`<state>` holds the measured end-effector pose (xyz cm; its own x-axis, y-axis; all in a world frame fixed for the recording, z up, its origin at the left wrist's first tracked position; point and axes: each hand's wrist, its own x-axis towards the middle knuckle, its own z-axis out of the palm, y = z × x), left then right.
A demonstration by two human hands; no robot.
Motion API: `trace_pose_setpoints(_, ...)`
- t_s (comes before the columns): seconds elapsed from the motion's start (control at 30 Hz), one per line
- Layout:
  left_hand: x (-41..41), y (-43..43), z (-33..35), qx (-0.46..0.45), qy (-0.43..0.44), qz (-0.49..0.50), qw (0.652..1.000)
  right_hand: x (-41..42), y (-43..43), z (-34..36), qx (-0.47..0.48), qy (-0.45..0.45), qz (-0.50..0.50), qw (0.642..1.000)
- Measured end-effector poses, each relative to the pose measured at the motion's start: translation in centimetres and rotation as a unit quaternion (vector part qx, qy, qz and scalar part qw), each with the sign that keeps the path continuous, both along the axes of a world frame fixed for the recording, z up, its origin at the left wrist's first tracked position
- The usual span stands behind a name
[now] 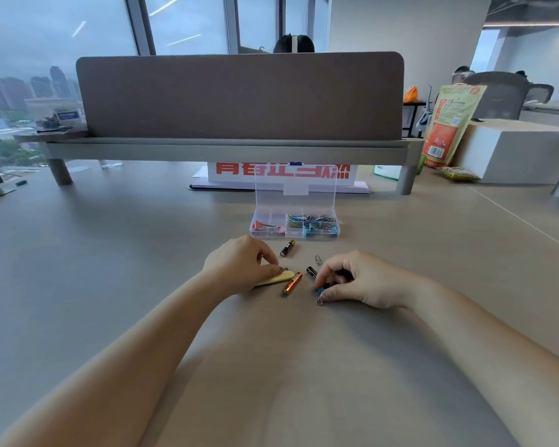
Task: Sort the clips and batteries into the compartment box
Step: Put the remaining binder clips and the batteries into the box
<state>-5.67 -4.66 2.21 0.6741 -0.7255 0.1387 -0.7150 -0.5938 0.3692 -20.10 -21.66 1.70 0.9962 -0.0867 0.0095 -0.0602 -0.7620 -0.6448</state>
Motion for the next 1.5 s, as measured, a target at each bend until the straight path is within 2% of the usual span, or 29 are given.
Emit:
trace_pose_setpoints(0.17,0.3,0.0,-0.3,-0.02,0.019,-0.01,1.0,0.3,0.4,-0.3,0.019,-0.033,-0.02,0.999)
trace_pose_setpoints(0.23,0.4,0.0,-0.4,-0.028,0.033,-0.011,0.999,0.3,0.5,-0.3,0.061,-0.051,-0.046,0.996)
trace_pose_setpoints(0.3,0.4,0.0,-0.4,-0.033,0.041,-0.013,0.999,0.4,0.7,-0.3,0.141,-0.068,-0.081,0.984)
trace_pose_setpoints(0.47,0.3,0.0,-0.4,-0.022,0.042,-0.023,0.999,1.1,0.7,-0.3,0.402,-0.074,-0.144,0.901)
trace_pose_setpoints(0.53,0.3,0.0,-0.3,-0.025,0.046,-0.034,0.998,1.3,0.6,-0.1,0.466,-0.078,-0.144,0.87)
trace_pose_setpoints(0.63,0.6,0.1,0.6,-0.115,0.142,-0.032,0.983,1.9,0.5,0.2,0.52,-0.077,-0.147,0.838)
trace_pose_setpoints(0.7,0.9,0.8,1.7,-0.201,0.293,-0.02,0.935,2.6,0.5,0.4,0.53,-0.073,-0.171,0.827)
trace_pose_setpoints(0.77,1.5,1.6,2.3,-0.284,0.454,-0.02,0.844,3.5,0.5,0.6,0.527,-0.063,-0.199,0.824)
trace_pose_setpoints(0.8,1.7,1.9,2.5,-0.311,0.506,-0.017,0.804,3.9,0.6,0.8,0.526,-0.056,-0.206,0.823)
trace_pose_setpoints(0.87,2.3,2.4,2.4,-0.343,0.568,-0.004,0.748,4.9,0.7,1.1,0.534,-0.036,-0.209,0.819)
trace_pose_setpoints(0.97,3.0,2.6,2.3,-0.373,0.624,0.029,0.686,6.4,1.2,1.5,0.537,0.002,-0.204,0.818)
trace_pose_setpoints(1.07,3.9,2.8,2.1,-0.391,0.644,0.04,0.656,8.1,1.9,1.2,0.448,0.01,-0.17,0.878)
trace_pose_setpoints(1.13,4.4,2.7,2.0,-0.399,0.634,0.05,0.661,9.0,2.5,1.0,0.318,0.024,-0.127,0.939)
trace_pose_setpoints(1.2,4.6,2.3,1.6,-0.392,0.603,0.075,0.69,9.6,3.3,1.2,0.179,0.036,-0.096,0.979)
trace_pose_setpoints(1.23,4.6,2.1,1.4,-0.374,0.562,0.093,0.732,9.8,3.6,1.4,0.127,0.034,-0.085,0.988)
trace_pose_setpoints(1.27,4.7,2.0,1.1,-0.333,0.486,0.112,0.8,10.0,3.9,1.4,0.09,0.026,-0.074,0.993)
trace_pose_setpoints(1.3,4.8,1.9,0.9,-0.27,0.38,0.126,0.876,10.2,4.2,1.4,0.063,0.021,-0.065,0.996)
trace_pose_setpoints(1.33,4.9,2.0,0.7,-0.205,0.269,0.122,0.933,10.4,4.4,1.4,0.041,0.018,-0.057,0.997)
trace_pose_setpoints(1.37,5.0,2.2,0.7,-0.159,0.185,0.106,0.964,10.5,4.6,1.3,0.02,0.018,-0.052,0.998)
trace_pose_setpoints(1.4,5.2,2.6,0.8,-0.127,0.15,0.089,0.976,10.6,4.6,1.2,0.003,0.02,-0.049,0.999)
trace_pose_setpoints(1.5,5.3,3.6,1.6,-0.052,0.158,0.044,0.985,10.6,4.6,0.9,-0.026,0.022,-0.043,0.999)
